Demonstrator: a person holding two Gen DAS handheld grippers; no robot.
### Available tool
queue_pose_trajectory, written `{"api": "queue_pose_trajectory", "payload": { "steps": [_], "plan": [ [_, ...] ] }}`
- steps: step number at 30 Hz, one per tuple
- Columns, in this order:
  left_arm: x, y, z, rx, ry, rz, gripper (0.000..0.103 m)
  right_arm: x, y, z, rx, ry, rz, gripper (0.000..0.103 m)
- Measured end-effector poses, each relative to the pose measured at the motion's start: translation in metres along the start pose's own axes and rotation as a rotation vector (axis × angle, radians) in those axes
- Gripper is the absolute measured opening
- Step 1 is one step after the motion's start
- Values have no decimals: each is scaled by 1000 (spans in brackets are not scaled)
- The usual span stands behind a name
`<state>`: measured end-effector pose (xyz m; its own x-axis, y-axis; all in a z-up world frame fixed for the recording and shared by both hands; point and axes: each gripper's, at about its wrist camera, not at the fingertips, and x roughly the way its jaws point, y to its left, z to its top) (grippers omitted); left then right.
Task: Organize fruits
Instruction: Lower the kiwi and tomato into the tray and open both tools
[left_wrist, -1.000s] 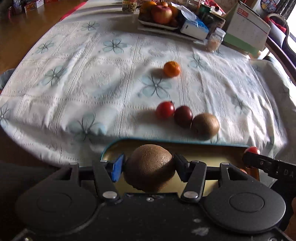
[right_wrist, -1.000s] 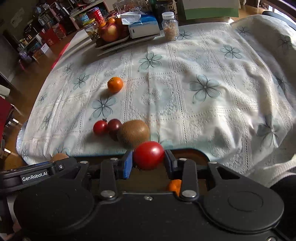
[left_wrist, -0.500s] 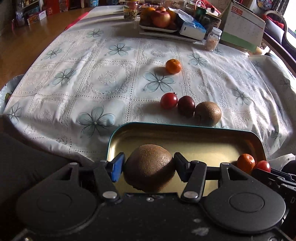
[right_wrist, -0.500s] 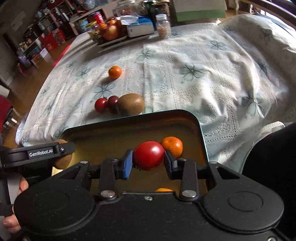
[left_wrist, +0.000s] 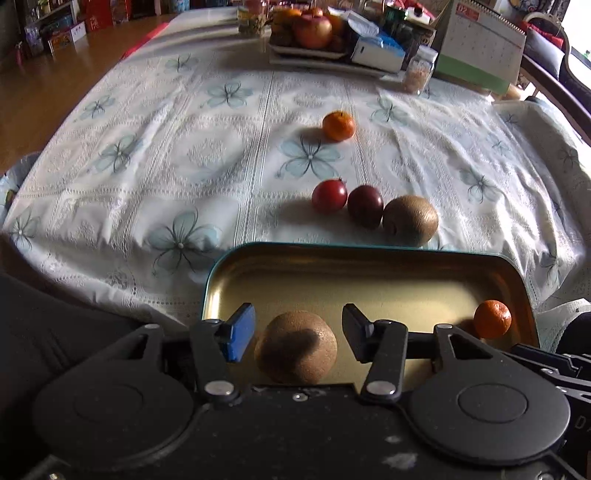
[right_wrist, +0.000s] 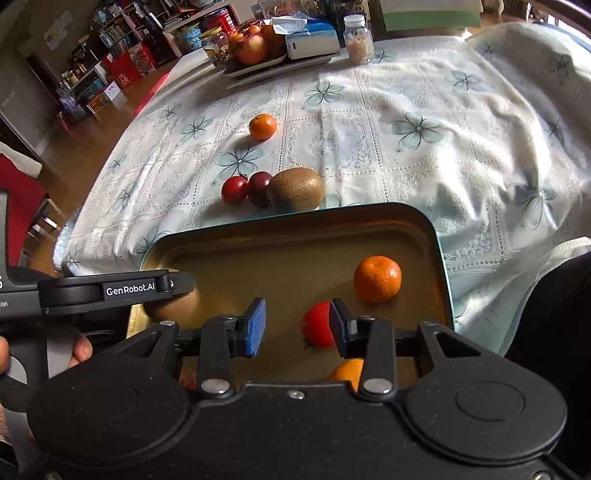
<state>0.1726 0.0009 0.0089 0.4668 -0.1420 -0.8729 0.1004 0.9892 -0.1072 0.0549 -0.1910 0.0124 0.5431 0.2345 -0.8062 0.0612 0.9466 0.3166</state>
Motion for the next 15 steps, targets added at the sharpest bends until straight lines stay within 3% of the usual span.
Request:
{"api": "queue_pose_trajectory", "payload": {
  "steps": [15],
  "plan": [
    [-7, -6, -12, 39, -24, 24, 54, 1, 2, -2, -11, -2, -51, 48]
  ]
}}
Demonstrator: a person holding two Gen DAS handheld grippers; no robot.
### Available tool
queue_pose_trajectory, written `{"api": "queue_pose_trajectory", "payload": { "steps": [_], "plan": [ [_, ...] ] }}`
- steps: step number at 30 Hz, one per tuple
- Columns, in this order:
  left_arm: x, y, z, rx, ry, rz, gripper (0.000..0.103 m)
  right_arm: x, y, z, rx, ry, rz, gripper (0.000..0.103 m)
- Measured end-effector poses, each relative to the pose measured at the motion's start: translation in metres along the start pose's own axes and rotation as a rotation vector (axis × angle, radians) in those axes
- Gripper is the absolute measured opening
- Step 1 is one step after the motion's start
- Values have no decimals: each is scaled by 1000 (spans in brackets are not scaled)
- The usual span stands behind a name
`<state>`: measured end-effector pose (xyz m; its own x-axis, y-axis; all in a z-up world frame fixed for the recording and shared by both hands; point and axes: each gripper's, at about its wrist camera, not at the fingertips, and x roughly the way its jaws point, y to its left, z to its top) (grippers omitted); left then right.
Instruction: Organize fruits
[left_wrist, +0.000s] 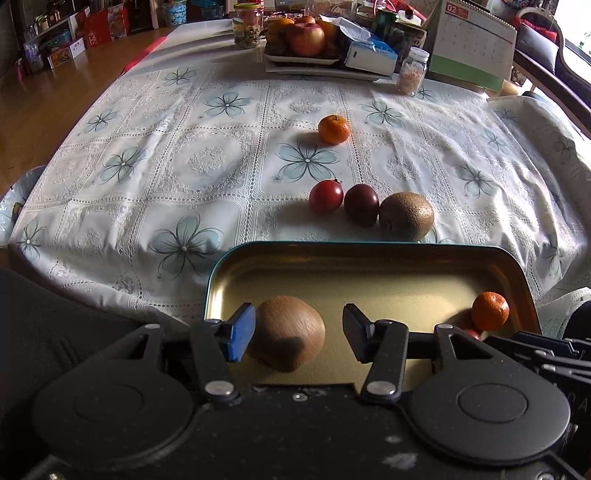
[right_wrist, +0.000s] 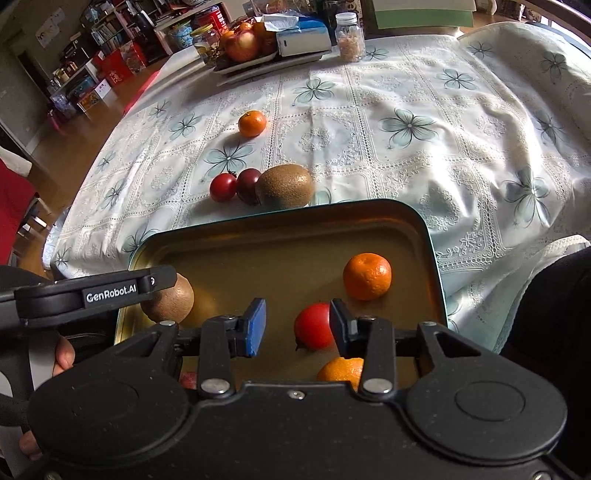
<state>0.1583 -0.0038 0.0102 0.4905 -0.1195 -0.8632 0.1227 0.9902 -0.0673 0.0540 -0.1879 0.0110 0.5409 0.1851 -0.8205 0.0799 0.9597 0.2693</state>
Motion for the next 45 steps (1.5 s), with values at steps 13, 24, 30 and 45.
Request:
{"api": "queue_pose_trajectory", "payload": {
  "steps": [13, 24, 30, 45],
  "plan": [
    [-20, -11, -41, 34, -9, -9, 54, -18, -4, -26, -1, -28, -49, 48],
    [-36, -15, -69, 31, -30, 11, 54, -31, -3, -47, -24, -54, -81, 48],
    [-43, -17, -81, 19, -54, 22, 54, -33, -8, -53, 4, -46, -75, 48],
    [-39, -28, -92, 63, -68, 47, 54, -29, -7, -59, 4, -32, -66, 48]
  ]
}}
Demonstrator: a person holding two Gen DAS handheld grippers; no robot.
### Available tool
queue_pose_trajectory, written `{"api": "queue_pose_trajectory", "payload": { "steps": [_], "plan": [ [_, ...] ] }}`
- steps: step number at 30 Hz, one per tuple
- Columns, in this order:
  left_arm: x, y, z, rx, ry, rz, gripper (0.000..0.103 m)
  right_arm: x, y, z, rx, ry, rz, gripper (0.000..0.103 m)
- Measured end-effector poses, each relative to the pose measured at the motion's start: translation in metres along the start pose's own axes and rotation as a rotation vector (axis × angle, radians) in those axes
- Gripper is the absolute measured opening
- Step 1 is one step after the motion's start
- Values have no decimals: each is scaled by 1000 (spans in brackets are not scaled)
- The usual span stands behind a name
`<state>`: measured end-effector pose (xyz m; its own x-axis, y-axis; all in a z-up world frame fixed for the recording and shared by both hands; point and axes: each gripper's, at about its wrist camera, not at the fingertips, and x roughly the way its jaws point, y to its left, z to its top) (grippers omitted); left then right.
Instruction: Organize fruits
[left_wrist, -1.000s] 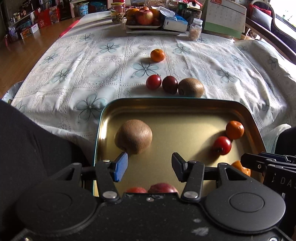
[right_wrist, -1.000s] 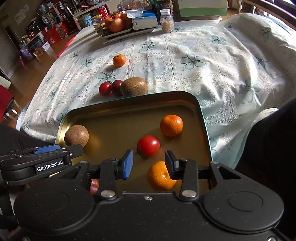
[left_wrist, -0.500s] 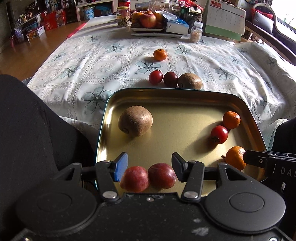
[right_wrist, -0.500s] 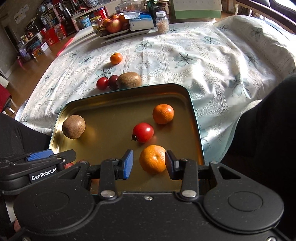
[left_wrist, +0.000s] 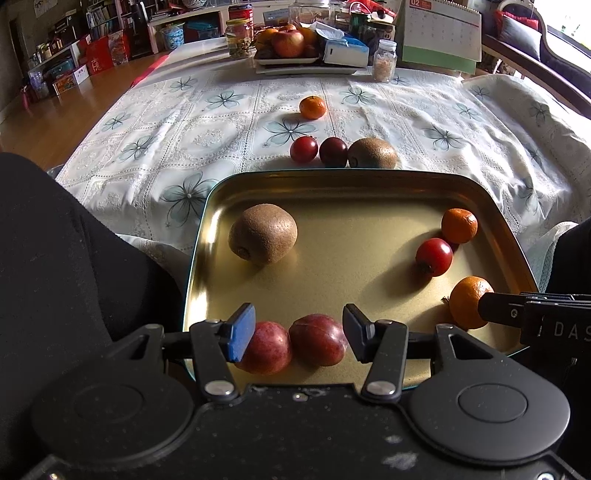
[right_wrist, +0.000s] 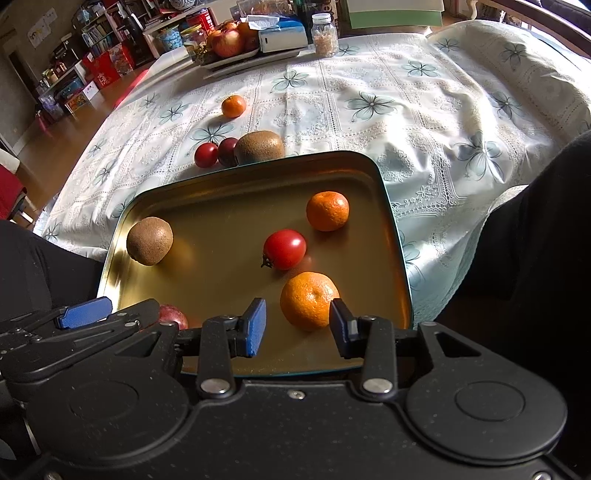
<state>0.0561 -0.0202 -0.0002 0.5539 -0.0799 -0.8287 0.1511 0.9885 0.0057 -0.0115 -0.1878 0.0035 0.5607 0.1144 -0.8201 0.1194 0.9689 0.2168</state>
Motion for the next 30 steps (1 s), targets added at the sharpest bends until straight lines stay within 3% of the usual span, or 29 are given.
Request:
{"api": "queue_pose_trajectory", "payload": {
  "steps": [19, 30],
  "plan": [
    [3, 1, 0, -9, 16, -3, 54, 3, 3, 0, -21, 4, -6, 48],
    [8, 6, -1, -38, 100, -6, 54, 2, 6, 0, -31, 28, -33, 48]
  ]
}}
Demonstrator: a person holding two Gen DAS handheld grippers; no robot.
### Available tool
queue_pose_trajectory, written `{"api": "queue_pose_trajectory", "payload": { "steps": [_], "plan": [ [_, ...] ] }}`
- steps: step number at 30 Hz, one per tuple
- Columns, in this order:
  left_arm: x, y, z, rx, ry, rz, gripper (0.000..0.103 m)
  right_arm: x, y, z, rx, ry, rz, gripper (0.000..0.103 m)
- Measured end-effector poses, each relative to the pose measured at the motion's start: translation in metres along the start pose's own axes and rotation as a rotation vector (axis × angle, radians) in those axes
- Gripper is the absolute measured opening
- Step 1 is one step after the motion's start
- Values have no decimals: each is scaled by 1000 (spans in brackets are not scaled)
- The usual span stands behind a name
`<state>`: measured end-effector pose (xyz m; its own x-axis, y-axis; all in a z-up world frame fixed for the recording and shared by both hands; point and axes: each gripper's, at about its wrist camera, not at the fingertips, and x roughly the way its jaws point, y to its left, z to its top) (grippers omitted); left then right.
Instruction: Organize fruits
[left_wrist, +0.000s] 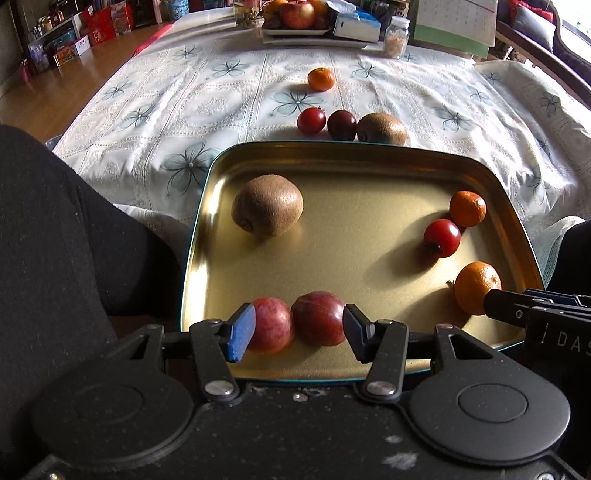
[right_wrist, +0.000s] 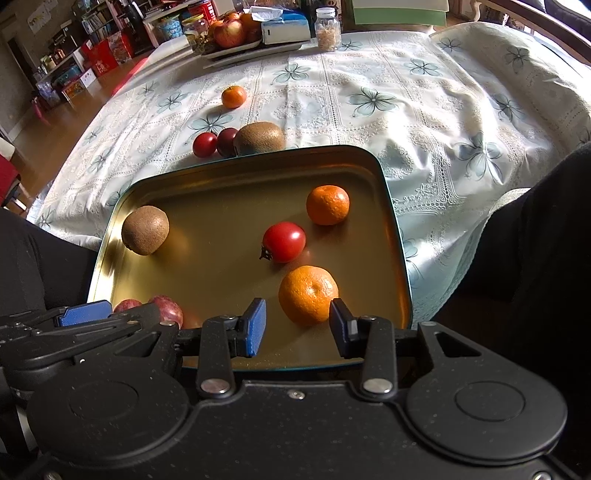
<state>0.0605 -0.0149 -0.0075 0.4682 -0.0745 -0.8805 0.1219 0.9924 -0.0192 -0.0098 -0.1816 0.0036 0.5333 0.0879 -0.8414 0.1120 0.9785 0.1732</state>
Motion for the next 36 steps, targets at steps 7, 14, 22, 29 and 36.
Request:
{"api": "queue_pose_trajectory", "payload": {
  "steps": [7, 14, 22, 29, 36],
  "plan": [
    [2, 3, -1, -11, 60, -18, 54, 4, 1, 1, -3, 39, -6, 48],
    [-5, 3, 5, 39, 115, -25, 54, 8, 2, 3, -20, 99, -9, 48],
    [-3, 11, 33, 10, 233, -86, 53, 10, 5, 19, -60, 162, 18, 48],
    [-5, 16, 68, 20, 237, -97, 52, 10, 6, 45, -108, 190, 39, 48],
    [1, 18, 115, 33, 197, -74, 52, 15, 3, 82, -103, 159, 29, 48]
  ]
}}
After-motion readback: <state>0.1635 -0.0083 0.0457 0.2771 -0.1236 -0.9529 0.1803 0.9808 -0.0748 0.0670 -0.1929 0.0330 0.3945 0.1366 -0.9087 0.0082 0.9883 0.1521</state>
